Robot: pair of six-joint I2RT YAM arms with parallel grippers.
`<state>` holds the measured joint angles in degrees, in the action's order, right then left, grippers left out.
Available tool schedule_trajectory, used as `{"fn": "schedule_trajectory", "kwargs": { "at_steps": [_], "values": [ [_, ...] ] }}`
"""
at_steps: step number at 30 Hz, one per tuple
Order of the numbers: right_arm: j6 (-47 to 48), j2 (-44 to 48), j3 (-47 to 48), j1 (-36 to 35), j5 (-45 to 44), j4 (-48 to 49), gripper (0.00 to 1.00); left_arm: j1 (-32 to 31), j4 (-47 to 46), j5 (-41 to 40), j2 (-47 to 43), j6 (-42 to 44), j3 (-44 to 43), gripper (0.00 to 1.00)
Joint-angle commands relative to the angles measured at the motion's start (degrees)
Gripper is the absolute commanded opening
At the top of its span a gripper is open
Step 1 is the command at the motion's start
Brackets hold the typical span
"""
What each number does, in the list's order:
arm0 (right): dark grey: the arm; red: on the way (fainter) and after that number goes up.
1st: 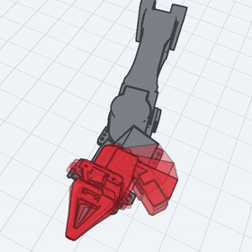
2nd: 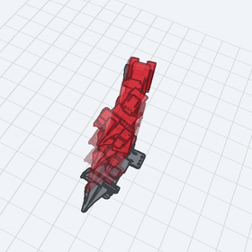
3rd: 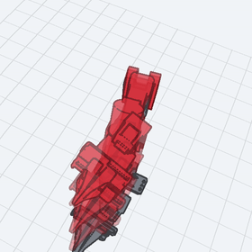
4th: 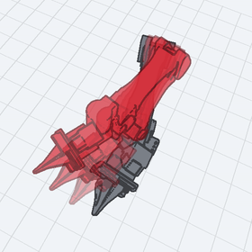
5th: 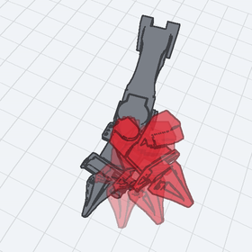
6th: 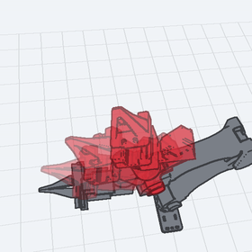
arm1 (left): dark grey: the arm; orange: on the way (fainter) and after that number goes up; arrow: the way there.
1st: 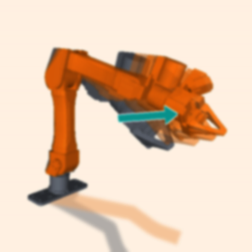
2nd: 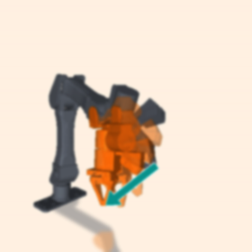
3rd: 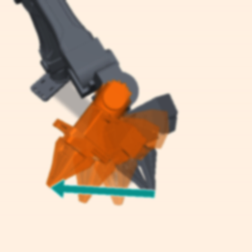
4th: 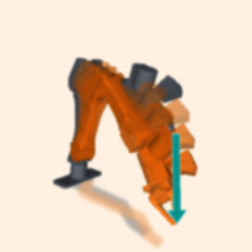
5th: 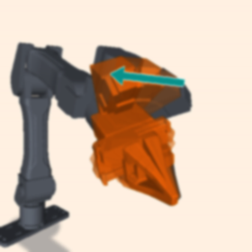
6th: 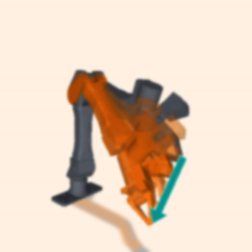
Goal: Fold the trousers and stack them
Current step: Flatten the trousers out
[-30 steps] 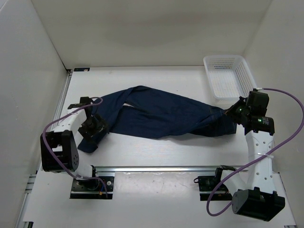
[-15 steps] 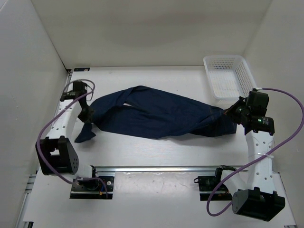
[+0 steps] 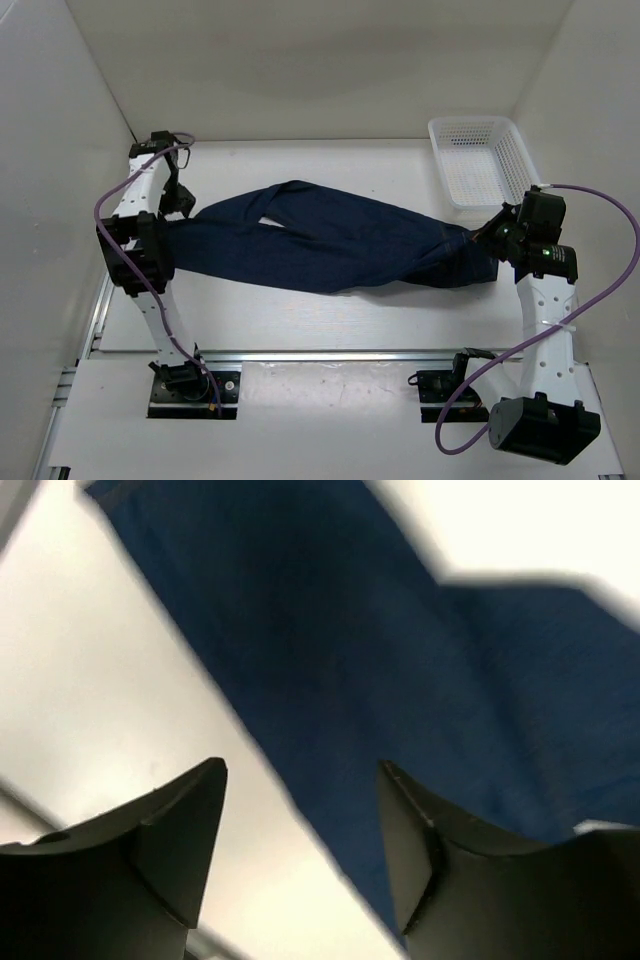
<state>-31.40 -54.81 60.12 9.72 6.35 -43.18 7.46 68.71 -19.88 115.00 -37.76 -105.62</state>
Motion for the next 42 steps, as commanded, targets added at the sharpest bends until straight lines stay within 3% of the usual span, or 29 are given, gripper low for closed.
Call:
{"fn": "schedule_trajectory", "kwargs": {
  "at_steps": [1,3,5,6,7,9,10,11,13,16,21,28,34,39,40,42],
  "values": [
    [0.72,1.19,1.14,-0.22,-0.37,1.78,0.00,1.23,3.37,0.45,-11.88,1.55,1.29,0.73],
    [1.25,1.19,1.14,-0.22,-0.98,1.78,0.00,3.43,3.36,1.15,-13.65,3.30,1.91,0.75],
    [1.25,1.19,0.62,-0.22,-0.99,1.78,0.00,4.66,3.97,2.29,-14.97,4.00,2.78,0.69],
    [1.25,1.19,0.61,-0.22,-0.99,1.78,0.00,4.66,3.98,2.91,-15.50,4.01,3.49,0.64],
    [1.25,1.72,0.61,-0.22,-0.99,1.78,0.00,4.66,3.98,3.79,-16.64,4.53,4.71,0.50],
    [1.25,1.72,-0.96,-0.22,-0.99,1.78,0.00,4.66,-0.65,9.57,-18.66,5.49,12.05,0.48],
    [1.25,2.42,-0.97,-0.22,-0.99,1.26,0.00,4.66,-2.51,11.86,-20.85,5.50,15.24,0.51],
    [1.25,2.42,-1.75,-0.22,-0.99,1.25,0.00,4.66,-4.09,14.49,-21.65,4.98,18.49,0.70],
    [1.25,2.95,-2.55,-0.22,-0.99,1.25,0.00,6.06,-8.93,16.70,-22.28,4.97,27.37,0.99],
    [1.78,3.48,-3.08,-0.22,-0.99,0.21,0.00,11.42,-14.63,24.96,-19.12,5.85,33.46,0.99],
    [1.78,4.71,-3.78,-0.22,-0.99,0.20,0.00,14.86,-15.27,21.12,-13.14,2.87,28.82,0.99],
    [1.78,4.09,-3.78,-0.22,-0.46,-0.85,0.00,15.56,-14.57,14.79,-3.74,-0.03,21.17,0.85],
    [1.78,2.61,-1.07,-0.22,-0.99,-0.85,0.00,15.56,-10.55,9.87,2.33,-2.58,20.02,0.86],
    [1.00,0.75,-0.53,-0.22,-1.60,-0.86,0.00,15.56,-13.07,9.33,3.12,-3.81,23.71,0.89],
    [0.99,0.75,-0.53,-0.22,-1.60,-0.85,0.00,15.56,-13.07,9.33,3.91,-3.29,22.84,0.88],
    [0.37,0.75,-0.53,-0.22,-1.08,-0.85,0.00,15.56,-13.07,9.94,6.01,-3.29,21.69,0.73]
  ]
}}
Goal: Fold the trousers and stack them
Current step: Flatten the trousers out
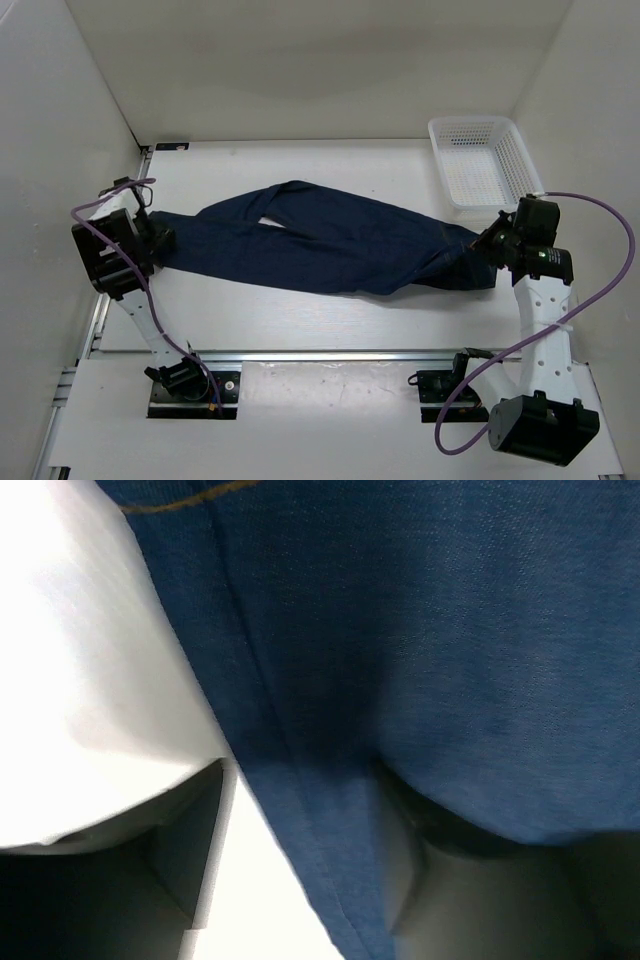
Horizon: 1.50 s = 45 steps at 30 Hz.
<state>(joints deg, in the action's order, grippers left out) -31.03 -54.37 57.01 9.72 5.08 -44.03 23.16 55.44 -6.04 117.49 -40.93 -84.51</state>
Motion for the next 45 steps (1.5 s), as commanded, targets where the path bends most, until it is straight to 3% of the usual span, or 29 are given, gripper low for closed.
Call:
{"fn": "schedule_trajectory", "kwargs": {
  "at_steps": [1,2,3,4,5,11,18,20,24,32,34,36,37,38,39,42,44,45],
  "values": [
    [-0.52,0.32,2.58,-0.22,0.19,0.00,0.00,-0.13,0.19,-3.19,3.53,-0.64,-0.38,0.62],
    [-0.53,0.32,2.58,-0.22,0.19,0.00,0.00,-0.13,0.19,-3.19,4.23,-0.65,-1.18,0.50],
    [-0.53,0.84,3.10,-0.22,0.19,0.00,0.00,-0.13,0.19,-2.66,4.24,-0.65,-1.97,0.25],
    [-0.53,0.84,3.10,-0.22,0.19,0.00,0.00,-0.13,0.89,-2.66,4.76,-0.12,-2.93,0.12],
    [-0.53,1.45,3.10,-0.22,-0.42,0.00,0.00,-0.13,0.90,-2.66,4.76,-0.12,-4.77,0.10],
    [-0.53,1.29,4.42,-0.22,-3.41,-0.53,0.00,-2.58,7.04,-4.50,-0.15,1.11,-15.56,0.10],
    [0.79,-3.90,19.26,0.48,-7.98,-2.38,0.00,-2.07,17.15,-4.51,-9.20,4.80,-31.92,0.10],
    [1.31,-3.29,22.59,0.48,-9.29,-3.16,0.00,-1.37,17.16,-4.50,-12.96,4.80,-31.95,0.10],
    [1.32,0.48,21.49,0.48,-11.23,-7.29,0.00,-0.04,17.16,-3.98,-18.61,5.33,-26.51,0.10],
    [-8.34,14.81,4.28,-0.04,-16.50,-18.01,0.03,-0.04,13.12,-4.06,-26.96,4.80,-1.03,0.13],
    [-9.40,18.05,1.80,-0.05,-16.51,-20.91,0.54,-0.04,13.11,-4.06,-29.24,6.38,2.05,0.21],
    [-10.63,19.82,1.08,-0.05,-18.33,-22.93,0.98,-0.04,13.11,-3.45,-31.52,7.61,3.56,0.47],
    [-10.63,20.44,1.86,-0.05,-19.22,-23.46,1.00,-0.04,13.11,-3.45,-32.06,8.31,3.56,0.55],
    [-10.63,21.05,2.83,-0.05,-20.02,-23.47,1.00,-0.04,13.90,-3.45,-32.06,9.02,0.95,0.62],
    [-10.63,21.06,4.06,-0.05,-20.72,-23.47,1.00,-0.04,13.91,-2.93,-32.76,9.02,-0.47,0.77],
    [-10.02,18.34,8.37,-0.05,-19.94,-20.75,0.98,-3.02,14.52,-2.92,-32.16,9.55,-6.88,0.83],
    [-7.39,14.66,8.99,-0.05,-16.27,-15.58,0.73,-5.91,13.04,-1.44,-30.84,10.86,-9.17,0.74],
    [-6.69,13.25,8.99,-0.05,-13.46,-13.47,0.48,-7.24,11.81,-0.64,-30.31,12.09,-9.96,0.62]
  ]
}}
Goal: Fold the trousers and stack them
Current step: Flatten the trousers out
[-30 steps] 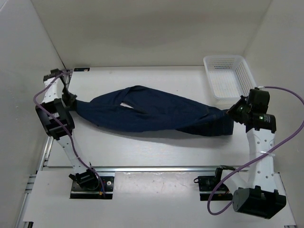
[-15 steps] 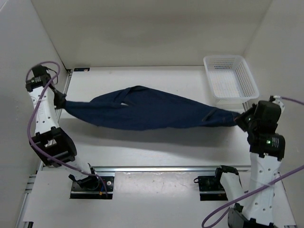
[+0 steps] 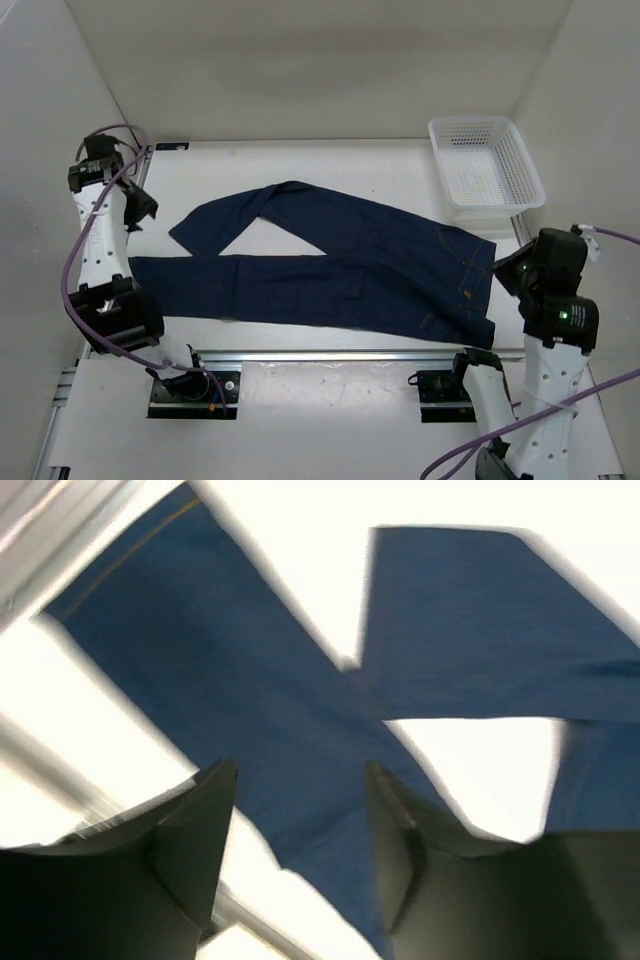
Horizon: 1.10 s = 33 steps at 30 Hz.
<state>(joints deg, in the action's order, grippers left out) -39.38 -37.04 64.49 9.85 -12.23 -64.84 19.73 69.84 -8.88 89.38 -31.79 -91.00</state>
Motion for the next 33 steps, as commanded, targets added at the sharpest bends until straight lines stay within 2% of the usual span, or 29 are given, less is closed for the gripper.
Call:
{"fn": "schedule_trajectory", "kwargs": {
  "at_steps": [1,2,3,4,5,6,9,11,13,16,17,18,21,22,26,33],
  "values": [
    [2.63,-7.32,1.52,-0.18,11.36,12.40,0.18,-5.30,-3.56,2.21,-0.46,3.66,-4.18,0.46],
    [5.16,-9.18,0.56,-0.18,15.79,15.41,0.09,-6.53,-3.57,3.51,0.78,3.67,-4.18,0.19],
    [5.19,-13.72,-1.28,-0.79,18.79,17.36,0.05,-9.15,-4.36,4.39,2.27,5.84,-4.79,0.13],
    [5.79,-16.37,-2.08,-1.32,21.78,20.51,0.05,-10.66,-4.37,4.40,5.77,5.86,-4.80,0.10],
    [7.37,-19.19,-2.09,-3.06,26.25,20.54,0.06,-12.33,-4.37,3.18,7.63,6.39,-5.58,0.10],
    [7.38,-24.09,-2.09,-4.65,26.29,20.54,0.12,-15.82,-4.37,1.52,9.39,7.00,-6.46,0.10],
    [8.26,-27.64,-4.09,-11.50,26.04,21.68,0.26,-21.63,-1.65,-4.71,15.98,5.87,-7.26,0.17],
    [6.78,-27.65,-8.82,-16.23,26.56,24.74,0.39,-23.23,-1.64,-4.74,19.40,5.34,-7.26,0.20],
    [5.02,-27.65,-12.18,-19.32,26.56,27.03,0.39,-24.64,-2.87,-4.74,21.09,4.63,-6.12,0.21],
    [1.41,-30.81,-18.24,-24.69,21.11,30.46,0.39,-25.79,-3.93,-4.22,24.51,4.63,-6.81,0.24],
    [0.19,-32.56,-19.30,-26.18,20.24,31.60,0.37,-26.75,-3.93,-4.21,26.26,5.33,-6.82,0.45],
    [0.18,-33.18,-21.23,-26.80,19.53,32.57,0.37,-26.76,-3.93,-4.21,27.24,5.94,-6.82,0.56],
    [-1.75,-35.12,-24.22,-28.56,17.59,36.86,0.37,-27.55,-3.93,-4.21,29.53,5.96,-7.35,0.76],
    [-2.45,-36.60,-26.24,-28.57,17.59,38.19,0.37,-27.55,-3.93,-6.39,30.49,4.91,-6.83,0.79],
    [-2.98,-41.44,-26.87,-31.02,17.59,39.70,0.37,-27.55,-4.45,-10.53,33.13,2.97,-6.82,0.77],
    [-4.04,-40.83,-24.15,-34.46,15.93,38.56,0.35,-27.55,-3.23,-15.64,39.37,2.35,-11.91,0.67]
  ]
}}
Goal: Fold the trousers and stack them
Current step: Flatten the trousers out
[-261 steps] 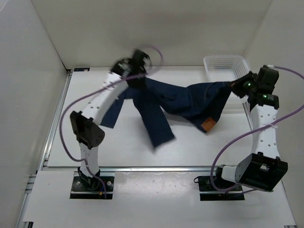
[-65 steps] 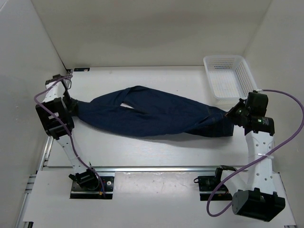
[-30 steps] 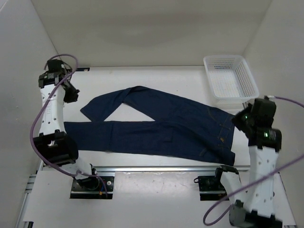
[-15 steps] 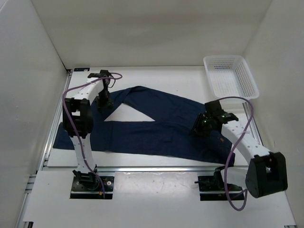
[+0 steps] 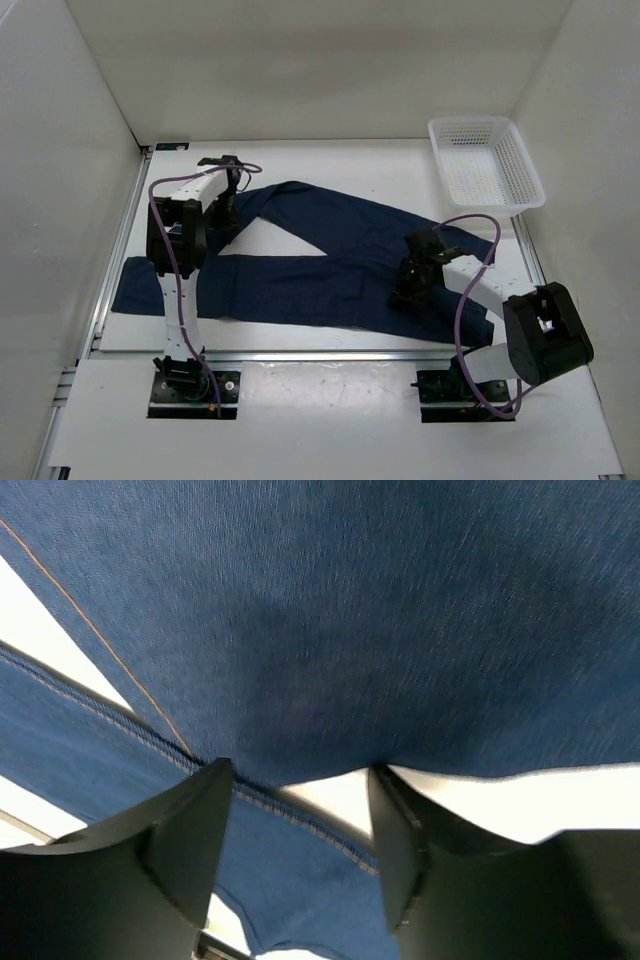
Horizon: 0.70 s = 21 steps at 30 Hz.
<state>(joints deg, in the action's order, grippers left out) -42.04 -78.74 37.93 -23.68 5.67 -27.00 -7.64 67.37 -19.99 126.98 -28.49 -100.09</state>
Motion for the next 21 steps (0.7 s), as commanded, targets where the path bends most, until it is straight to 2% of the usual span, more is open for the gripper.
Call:
{"fn": "schedule_trajectory", "kwargs": {
  "at_steps": [1,2,4,6,9,10,14,18,21],
  "values": [
    [-1.38,1.39,3.45,-0.93,-2.76,-0.32,0.35,-0.18,-0.75,-4.53,2.39,-0.95,-3.44,0.65],
    [-1.38,1.92,3.46,-0.93,-2.77,-0.33,0.35,0.34,-0.75,-4.53,2.40,-0.34,-4.83,0.61],
    [-0.77,2.54,4.25,-0.93,-3.30,-1.99,0.35,0.34,-0.14,-3.92,4.06,-0.34,-6.33,0.42],
    [-0.76,3.07,5.92,-0.93,-4.52,-3.05,0.35,2.18,0.38,-1.74,4.68,0.18,-7.57,0.12],
    [-0.76,5.87,6.53,-0.93,-5.14,-4.63,0.32,4.03,0.39,-0.14,4.68,0.71,-8.89,0.10],
    [-0.76,6.57,6.54,-0.93,-5.14,-5.42,0.28,4.64,1.00,-0.14,4.68,0.72,-9.67,0.10],
    [-0.23,9.48,7.07,-0.93,-6.37,-7.18,0.25,4.65,3.03,-0.93,-1.01,0.72,-12.58,0.10],
    [0.29,12.55,8.30,-0.93,-7.51,-10.51,0.25,4.65,5.39,-2.78,-11.81,1.24,-13.64,0.10],
    [0.29,14.92,8.82,-0.93,-8.74,-12.45,0.25,4.65,9.33,-2.78,-13.69,2.65,-16.44,0.10]
  ]
}}
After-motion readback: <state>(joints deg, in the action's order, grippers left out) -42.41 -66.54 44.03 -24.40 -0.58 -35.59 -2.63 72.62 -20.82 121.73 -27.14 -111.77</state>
